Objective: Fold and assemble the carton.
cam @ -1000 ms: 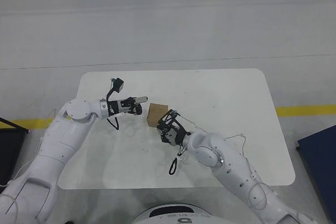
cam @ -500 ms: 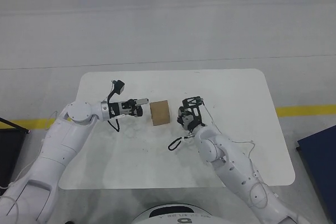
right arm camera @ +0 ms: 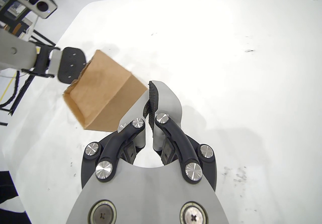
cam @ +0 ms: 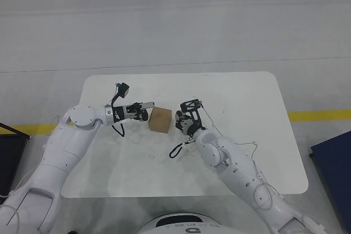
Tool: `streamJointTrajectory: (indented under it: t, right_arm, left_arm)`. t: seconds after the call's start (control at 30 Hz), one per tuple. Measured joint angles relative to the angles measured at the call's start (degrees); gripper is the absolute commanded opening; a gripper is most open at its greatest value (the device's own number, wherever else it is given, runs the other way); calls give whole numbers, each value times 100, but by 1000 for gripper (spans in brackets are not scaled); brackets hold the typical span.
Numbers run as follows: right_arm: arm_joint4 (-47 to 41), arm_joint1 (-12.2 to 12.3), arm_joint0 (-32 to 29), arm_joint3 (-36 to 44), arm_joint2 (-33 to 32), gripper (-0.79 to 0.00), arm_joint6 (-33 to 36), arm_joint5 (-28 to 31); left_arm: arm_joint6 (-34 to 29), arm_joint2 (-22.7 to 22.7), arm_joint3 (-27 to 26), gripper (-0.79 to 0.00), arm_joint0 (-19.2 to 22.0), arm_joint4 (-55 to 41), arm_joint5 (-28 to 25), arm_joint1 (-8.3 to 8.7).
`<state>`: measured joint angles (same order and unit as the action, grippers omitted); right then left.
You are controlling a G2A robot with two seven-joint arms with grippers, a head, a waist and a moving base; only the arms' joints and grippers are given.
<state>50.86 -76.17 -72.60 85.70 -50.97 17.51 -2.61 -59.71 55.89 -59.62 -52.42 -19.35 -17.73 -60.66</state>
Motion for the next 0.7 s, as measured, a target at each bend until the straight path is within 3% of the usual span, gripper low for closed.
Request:
streamJointTrajectory:
  t: [0.13, 0.33, 0.57, 0.7]
  right_arm:
    - [-190, -30, 46, -51, 43, -785, -69, 328]
    - [-24, 88, -386, 176, -557, -785, -319, -260]
    - [346, 259, -1228, 1102, -1204, -785, -296, -566]
    - [482, 306, -1583, 1506, -1393, -785, -343, -617]
  left_arm:
    - [10, -27, 33, 0, 14, 20, 1, -24]
    - [-15, -35, 121, 0, 24, 75, -27, -43]
    - [120, -52, 129, 0, 109, 382, 54, -55]
    - [264, -282, -85, 0, 301, 836, 319, -129]
